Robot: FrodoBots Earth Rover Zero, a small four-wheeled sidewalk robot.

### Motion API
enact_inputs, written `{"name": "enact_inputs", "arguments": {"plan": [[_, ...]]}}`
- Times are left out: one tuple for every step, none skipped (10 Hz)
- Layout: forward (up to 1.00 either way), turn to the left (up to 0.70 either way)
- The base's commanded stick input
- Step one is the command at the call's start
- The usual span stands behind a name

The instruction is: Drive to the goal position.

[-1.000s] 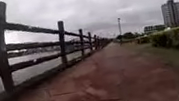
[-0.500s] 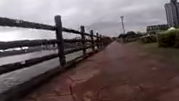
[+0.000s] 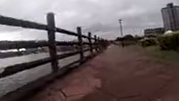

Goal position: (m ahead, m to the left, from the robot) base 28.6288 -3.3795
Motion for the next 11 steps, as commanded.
{"name": "enact_inputs", "arguments": {"plan": [[0.85, -0.33], [0.85, -0.33], [0.85, -0.33], [0.85, -0.31], [0.85, -0.11], [0.85, 0.01], [0.85, 0.01], [0.85, 0.01], [0.85, 0.01], [0.85, 0.01], [0.85, 0.01]]}}
